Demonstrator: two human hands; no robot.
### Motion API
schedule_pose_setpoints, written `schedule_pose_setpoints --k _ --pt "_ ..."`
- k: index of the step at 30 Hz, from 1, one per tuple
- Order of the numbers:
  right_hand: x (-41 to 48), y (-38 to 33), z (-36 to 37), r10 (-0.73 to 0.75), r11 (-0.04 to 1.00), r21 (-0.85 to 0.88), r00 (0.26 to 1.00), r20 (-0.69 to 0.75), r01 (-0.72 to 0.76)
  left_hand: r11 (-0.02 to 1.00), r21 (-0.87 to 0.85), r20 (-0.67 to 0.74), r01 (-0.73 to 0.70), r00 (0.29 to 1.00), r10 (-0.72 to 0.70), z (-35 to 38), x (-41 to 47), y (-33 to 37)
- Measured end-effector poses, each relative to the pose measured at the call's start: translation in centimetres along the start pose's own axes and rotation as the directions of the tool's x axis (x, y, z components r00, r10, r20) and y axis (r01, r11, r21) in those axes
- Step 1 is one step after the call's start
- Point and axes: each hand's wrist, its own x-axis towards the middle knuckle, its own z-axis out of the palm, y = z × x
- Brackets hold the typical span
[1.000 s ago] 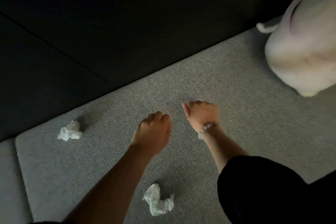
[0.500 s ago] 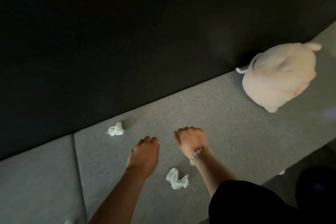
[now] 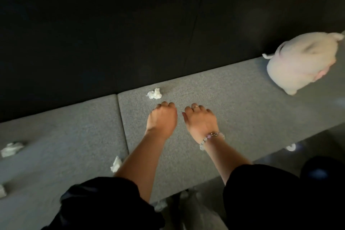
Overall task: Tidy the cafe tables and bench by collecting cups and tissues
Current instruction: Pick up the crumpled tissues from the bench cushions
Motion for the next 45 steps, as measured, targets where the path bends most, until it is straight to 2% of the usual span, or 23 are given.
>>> schedule_pose_setpoints --k 5,8,11,15,21,25,29,36,39,42,45 --pt "-1.1 0.3 -1.6 0.035 0.991 -0.125 0.990 -0.138 -0.053 0.999 -0.033 -0.028 -0.010 1.000 0.009 -1.0 -1.5 0.8" --pt "-2.1 0.0 -2.4 0.013 0.989 -0.145 0.997 -0.071 -0.023 0.999 -0.046 -0.022 -0.003 1.000 0.002 -0.8 -2.5 1.0" --pt "-3.3 0.0 -2.7 0.019 0.986 -0.164 0.996 -0.091 -0.033 0.997 -0.071 -0.015 0.005 1.000 -0.006 -1.0 -3.3 1.4" --pt "-5.0 0.2 -3.6 -0.013 0.991 -0.131 0.987 -0.162 -0.008 0.994 -0.105 -0.022 0.012 1.000 -0.014 -2.1 -4.4 2.3" --pt "-10.3 1.9 -3.6 0.047 0.995 -0.073 0.949 -0.311 -0.073 0.998 -0.068 -0.020 -0.015 1.000 0.013 -2.6 -7.7 5.1" --pt "-16.1 2.9 -2.8 0.083 0.989 -0.083 0.933 -0.349 -0.119 0.997 -0.021 0.015 -0.079 0.997 0.080 -1.5 -12.8 8.6" --pt "-22.3 3.1 -1.7 0.082 0.994 -0.029 0.921 -0.381 -0.101 0.995 0.000 0.032 -0.104 0.994 0.104 -0.2 -18.7 11.4" --pt "-33.0 3.5 0.8 0.068 0.997 0.055 0.960 -0.271 -0.055 0.997 0.050 0.069 -0.051 0.996 0.048 2.1 -29.9 15.1" --pt "-36.9 2.7 2.0 0.055 0.995 0.096 0.961 -0.270 -0.030 0.999 0.031 0.097 -0.029 0.995 0.026 3.2 -34.6 15.7" --pt "-40.4 1.3 3.0 0.034 0.996 0.082 0.978 -0.207 -0.017 1.000 0.018 0.096 -0.001 0.995 0.000 4.5 -38.2 15.6" --pt "-43.2 0.8 4.2 -0.008 0.998 0.061 0.978 -0.211 0.021 1.000 0.021 0.087 0.019 0.996 -0.021 5.9 -40.3 15.4"
